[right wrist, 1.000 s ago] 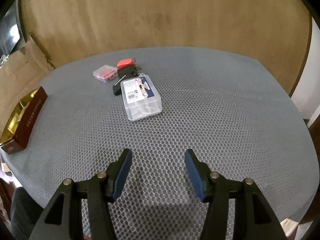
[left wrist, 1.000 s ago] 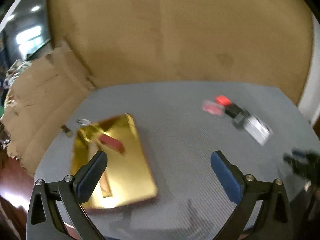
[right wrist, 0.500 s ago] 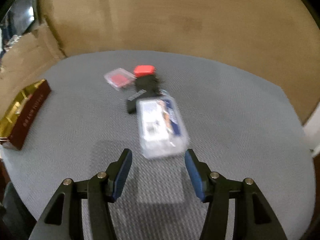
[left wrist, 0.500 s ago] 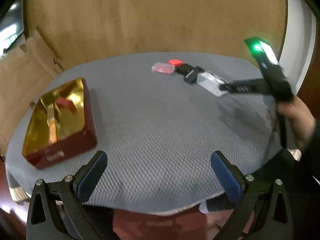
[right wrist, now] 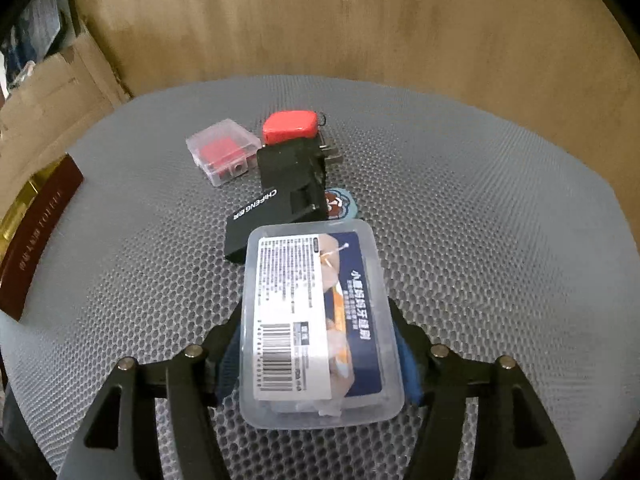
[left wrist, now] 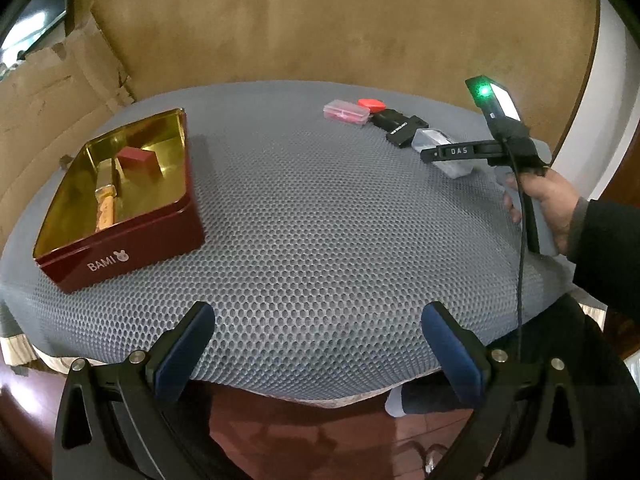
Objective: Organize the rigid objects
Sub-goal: 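Carry the clear plastic box over the tin box and lower it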
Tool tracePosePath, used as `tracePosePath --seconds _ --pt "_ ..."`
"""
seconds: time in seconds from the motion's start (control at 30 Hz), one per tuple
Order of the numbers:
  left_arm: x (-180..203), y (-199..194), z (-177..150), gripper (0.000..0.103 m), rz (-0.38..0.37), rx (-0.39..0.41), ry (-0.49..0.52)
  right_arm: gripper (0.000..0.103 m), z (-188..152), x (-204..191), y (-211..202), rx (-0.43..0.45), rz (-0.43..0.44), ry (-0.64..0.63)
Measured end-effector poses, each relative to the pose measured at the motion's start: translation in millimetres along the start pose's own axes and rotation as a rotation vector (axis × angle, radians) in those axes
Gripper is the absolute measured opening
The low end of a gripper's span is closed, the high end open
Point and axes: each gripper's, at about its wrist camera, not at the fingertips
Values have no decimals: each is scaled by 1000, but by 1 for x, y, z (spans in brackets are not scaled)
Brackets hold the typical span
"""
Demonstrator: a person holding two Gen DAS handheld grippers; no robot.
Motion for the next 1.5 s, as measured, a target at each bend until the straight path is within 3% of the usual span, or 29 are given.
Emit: tracePosePath --seconds 0.3,0.57,0.87,1.27,1.5 --pt "-3 -5 -8 102 -4 22 -6 63 0 -2 -45 80 -89 55" --pt "-16 -10 -5 102 49 24 -70 63 37 -35 -100 174 -118 24" --pt "-45 -42 8 102 126 136 -139 63 91 -118 -114 242 -75 -75" --pt "-78 -42 12 102 157 132 -226 63 119 -238 -114 269 -77 -232" --pt "-87 -43 12 102 178 133 -258 63 123 -288 -115 274 -100 -283"
Point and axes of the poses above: each gripper's, at about its wrist camera, not at the fingertips, and y roughly the way its jaws point, x to its right, z to its top, and after that the axes turned 8 degrees about z, right-handed
